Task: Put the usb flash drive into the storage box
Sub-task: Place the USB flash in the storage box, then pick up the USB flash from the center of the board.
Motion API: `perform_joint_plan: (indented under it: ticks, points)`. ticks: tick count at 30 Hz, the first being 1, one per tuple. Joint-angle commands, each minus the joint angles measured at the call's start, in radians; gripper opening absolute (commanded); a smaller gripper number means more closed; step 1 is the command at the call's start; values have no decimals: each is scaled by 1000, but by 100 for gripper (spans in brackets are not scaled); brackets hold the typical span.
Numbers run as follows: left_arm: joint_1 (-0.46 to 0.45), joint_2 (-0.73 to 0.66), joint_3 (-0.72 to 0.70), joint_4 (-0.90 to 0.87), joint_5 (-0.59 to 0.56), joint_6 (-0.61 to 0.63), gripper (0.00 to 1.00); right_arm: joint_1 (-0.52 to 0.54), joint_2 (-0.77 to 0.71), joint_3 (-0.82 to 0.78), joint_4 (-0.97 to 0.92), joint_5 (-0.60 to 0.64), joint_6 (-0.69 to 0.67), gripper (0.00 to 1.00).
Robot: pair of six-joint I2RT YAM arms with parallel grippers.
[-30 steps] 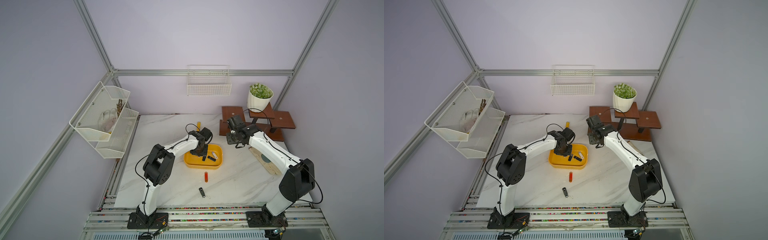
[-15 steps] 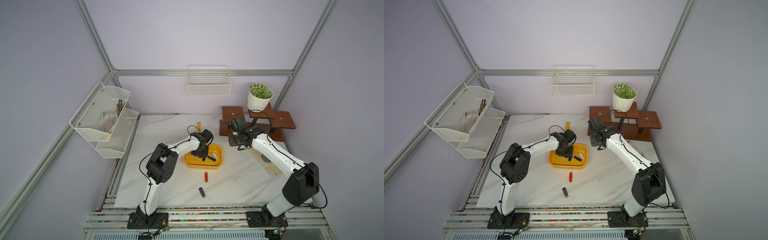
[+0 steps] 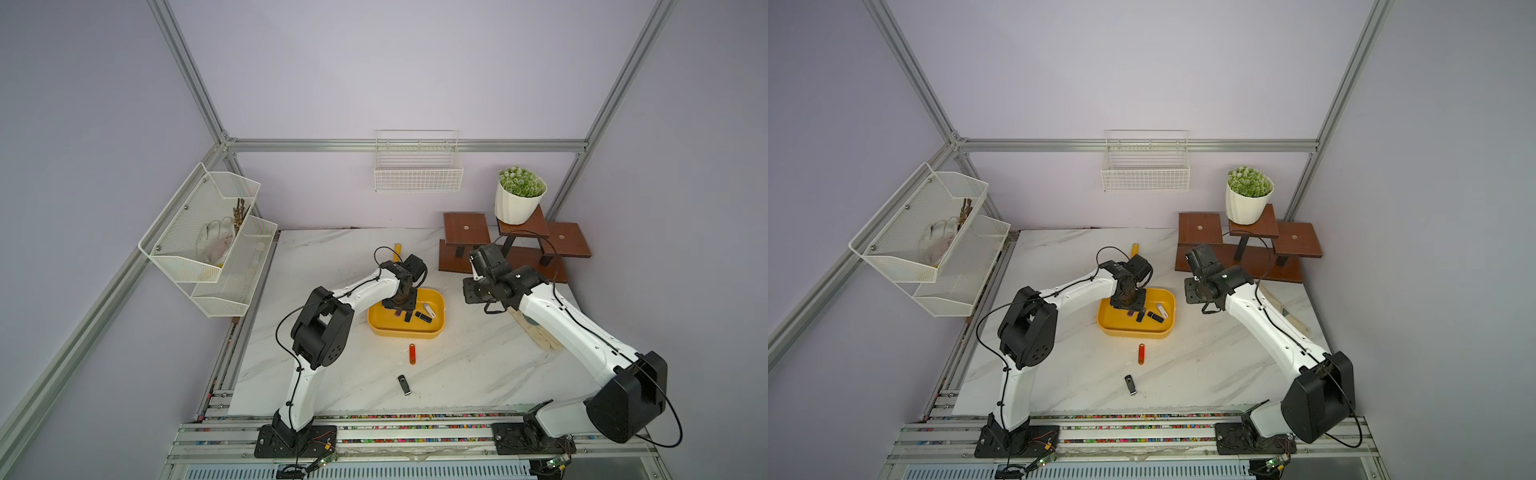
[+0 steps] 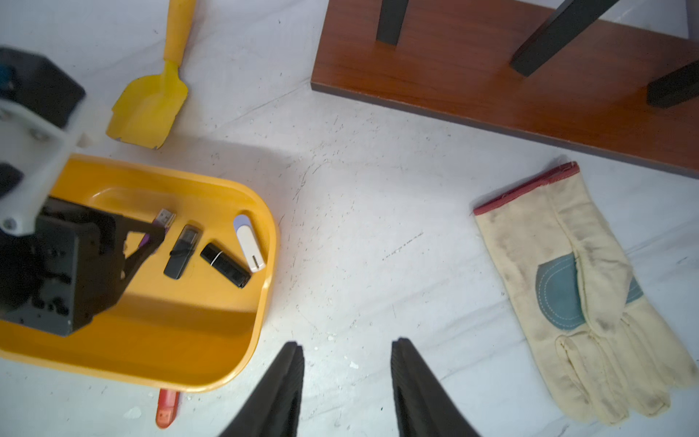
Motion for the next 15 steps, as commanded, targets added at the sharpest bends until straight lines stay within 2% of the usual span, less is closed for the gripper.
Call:
perform_joint_plan:
  ticks: [1, 4, 6, 11, 15]
  points:
    - [6, -160, 112, -64, -84, 35, 52, 79, -50, -74, 34, -40, 81, 44]
    - [24, -223, 130, -130, -128, 46, 56, 196, -50, -117, 41, -42, 149, 45]
    - [32, -279, 91, -155, -157, 46, 56, 265, -49, -150, 60, -45, 206, 45]
    - [31, -488, -142, -156, -183, -9, 59, 403, -36, -202, 109, -37, 317, 45]
    - [30, -627, -343, -118, -89, -74, 61, 489, -14, -210, 123, -20, 373, 47]
